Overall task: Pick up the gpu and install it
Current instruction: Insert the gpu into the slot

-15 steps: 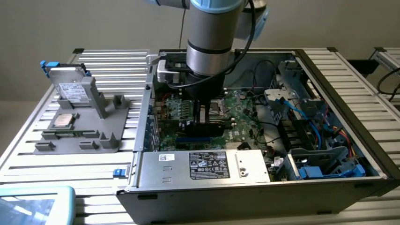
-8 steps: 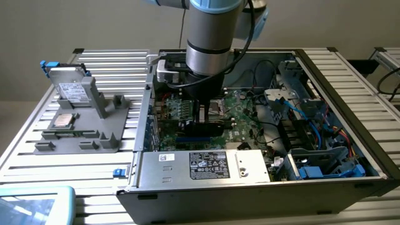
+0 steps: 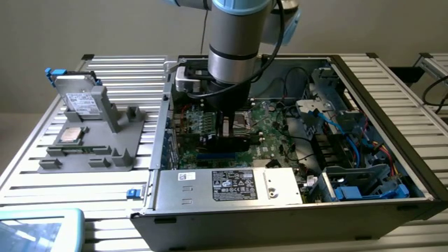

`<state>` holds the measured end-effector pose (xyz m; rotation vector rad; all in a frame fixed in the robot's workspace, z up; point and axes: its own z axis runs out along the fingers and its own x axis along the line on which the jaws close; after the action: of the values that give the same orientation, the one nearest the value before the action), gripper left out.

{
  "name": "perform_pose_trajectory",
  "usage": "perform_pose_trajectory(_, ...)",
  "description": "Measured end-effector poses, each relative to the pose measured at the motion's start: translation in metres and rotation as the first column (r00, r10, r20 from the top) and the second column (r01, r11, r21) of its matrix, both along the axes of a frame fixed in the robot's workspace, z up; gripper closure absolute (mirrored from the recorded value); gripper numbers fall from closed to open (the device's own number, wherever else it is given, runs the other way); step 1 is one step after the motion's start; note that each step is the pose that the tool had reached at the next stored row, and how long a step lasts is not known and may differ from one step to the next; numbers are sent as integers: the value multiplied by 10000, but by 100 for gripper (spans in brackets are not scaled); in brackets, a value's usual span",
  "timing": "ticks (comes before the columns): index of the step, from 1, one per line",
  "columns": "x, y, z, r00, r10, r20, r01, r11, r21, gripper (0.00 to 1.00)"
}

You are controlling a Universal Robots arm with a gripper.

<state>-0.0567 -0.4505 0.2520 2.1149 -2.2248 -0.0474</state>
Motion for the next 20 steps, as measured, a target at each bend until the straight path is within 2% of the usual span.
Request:
perform_pose_trajectory(8, 1, -14, -15, 10000, -15, -2, 15, 10000, 1, 73)
perform_pose_trajectory(20, 1, -63, -23, 10000, -25, -21, 25, 10000, 2, 73)
